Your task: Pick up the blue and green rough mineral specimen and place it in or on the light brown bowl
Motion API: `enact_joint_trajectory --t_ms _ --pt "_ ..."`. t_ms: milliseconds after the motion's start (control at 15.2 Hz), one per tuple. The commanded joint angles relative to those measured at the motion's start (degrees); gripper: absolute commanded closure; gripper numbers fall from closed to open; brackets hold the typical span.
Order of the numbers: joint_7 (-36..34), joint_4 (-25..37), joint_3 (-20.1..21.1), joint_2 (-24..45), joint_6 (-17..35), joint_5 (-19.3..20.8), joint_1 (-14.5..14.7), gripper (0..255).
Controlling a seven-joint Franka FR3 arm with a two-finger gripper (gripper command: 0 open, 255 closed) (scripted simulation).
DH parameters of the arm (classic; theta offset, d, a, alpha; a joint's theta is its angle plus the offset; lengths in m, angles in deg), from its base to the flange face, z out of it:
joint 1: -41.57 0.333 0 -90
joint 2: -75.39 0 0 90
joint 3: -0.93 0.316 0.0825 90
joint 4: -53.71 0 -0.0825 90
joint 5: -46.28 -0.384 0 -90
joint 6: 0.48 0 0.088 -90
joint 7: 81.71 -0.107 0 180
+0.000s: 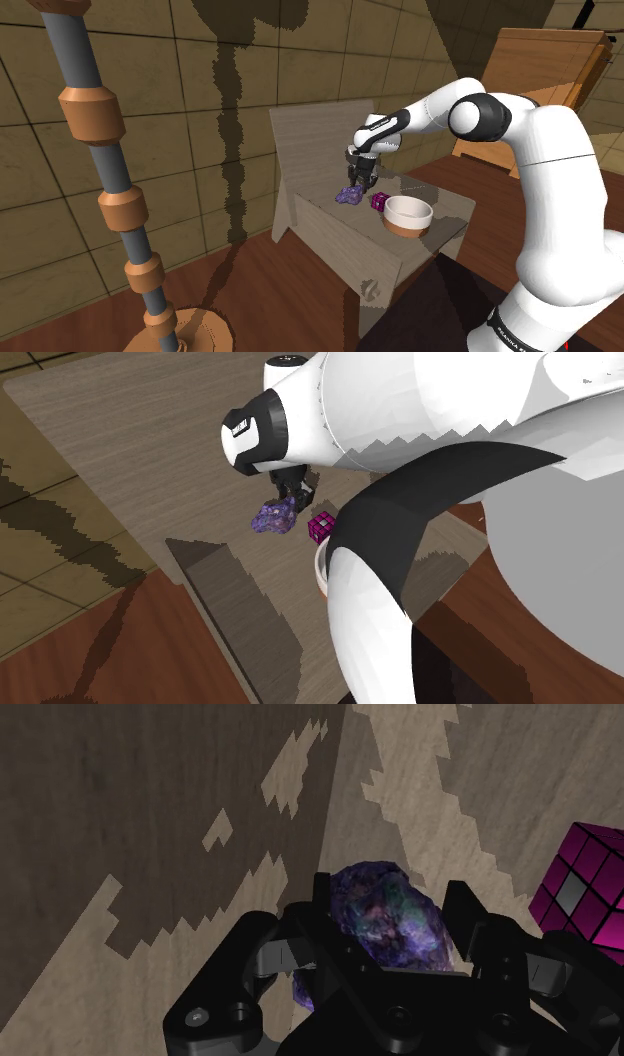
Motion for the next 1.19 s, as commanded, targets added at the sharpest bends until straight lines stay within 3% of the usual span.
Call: enact_joint_trajectory --t_ms 0,1122 --pt "0.01 -0.04 0.03 0.00 -0.01 -0.01 0.02 255" --pt "-0.54 2.18 -0.09 -6.64 -8.85 0.24 0.03 255"
